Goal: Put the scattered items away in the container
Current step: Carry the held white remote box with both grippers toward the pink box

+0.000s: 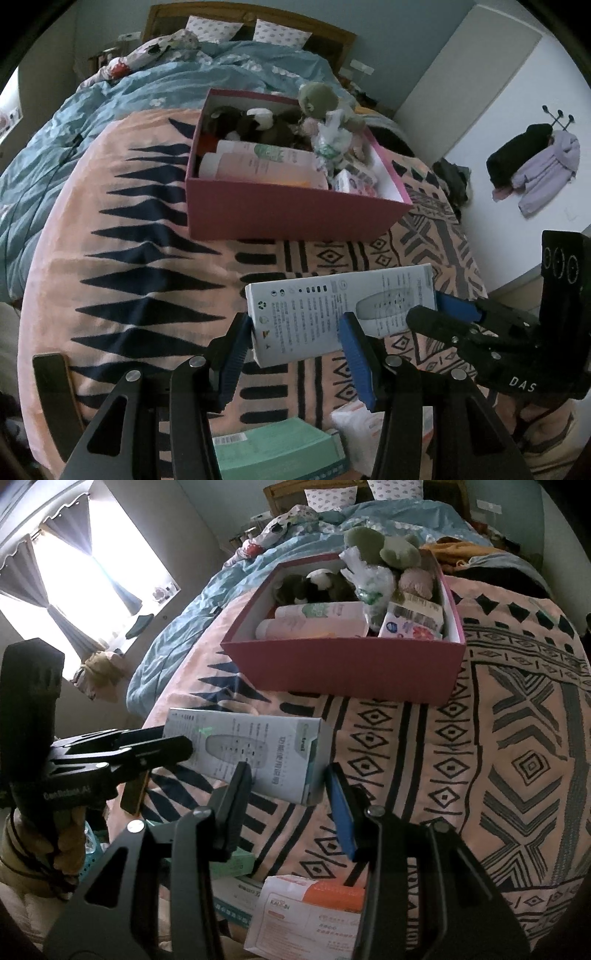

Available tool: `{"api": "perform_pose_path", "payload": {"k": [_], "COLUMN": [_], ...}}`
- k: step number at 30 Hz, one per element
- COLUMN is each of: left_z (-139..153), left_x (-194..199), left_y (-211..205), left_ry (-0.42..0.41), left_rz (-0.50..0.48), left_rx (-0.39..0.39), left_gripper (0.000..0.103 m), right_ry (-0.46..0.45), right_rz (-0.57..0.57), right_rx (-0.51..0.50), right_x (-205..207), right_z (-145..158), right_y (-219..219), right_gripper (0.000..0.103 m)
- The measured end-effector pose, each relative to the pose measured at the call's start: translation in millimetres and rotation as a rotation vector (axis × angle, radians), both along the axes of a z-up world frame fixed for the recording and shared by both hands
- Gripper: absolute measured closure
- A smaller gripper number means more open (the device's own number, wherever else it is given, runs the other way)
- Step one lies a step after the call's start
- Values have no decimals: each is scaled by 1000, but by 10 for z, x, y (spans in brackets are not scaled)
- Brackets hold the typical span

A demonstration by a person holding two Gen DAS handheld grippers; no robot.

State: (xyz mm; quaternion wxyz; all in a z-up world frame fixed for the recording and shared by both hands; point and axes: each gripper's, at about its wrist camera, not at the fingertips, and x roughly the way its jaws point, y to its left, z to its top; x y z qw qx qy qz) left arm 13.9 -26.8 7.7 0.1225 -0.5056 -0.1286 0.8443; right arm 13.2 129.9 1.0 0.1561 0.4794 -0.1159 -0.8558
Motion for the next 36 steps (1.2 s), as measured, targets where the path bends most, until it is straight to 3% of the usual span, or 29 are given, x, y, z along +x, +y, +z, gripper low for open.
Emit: {"api": "perform_pose_path", "payload": {"k": [36], "left_z": [214], "left_x": [-124], "left_y": [-1], "left_ry": [66], "left_rz": [2], "left_rx": [4], "left_gripper": [49], "right_ry": [61], "right_rz": [-18], "right_rx": [5], "right_x": [-79], "right_z": [210], "right_y": [35], "right_gripper": [58]}}
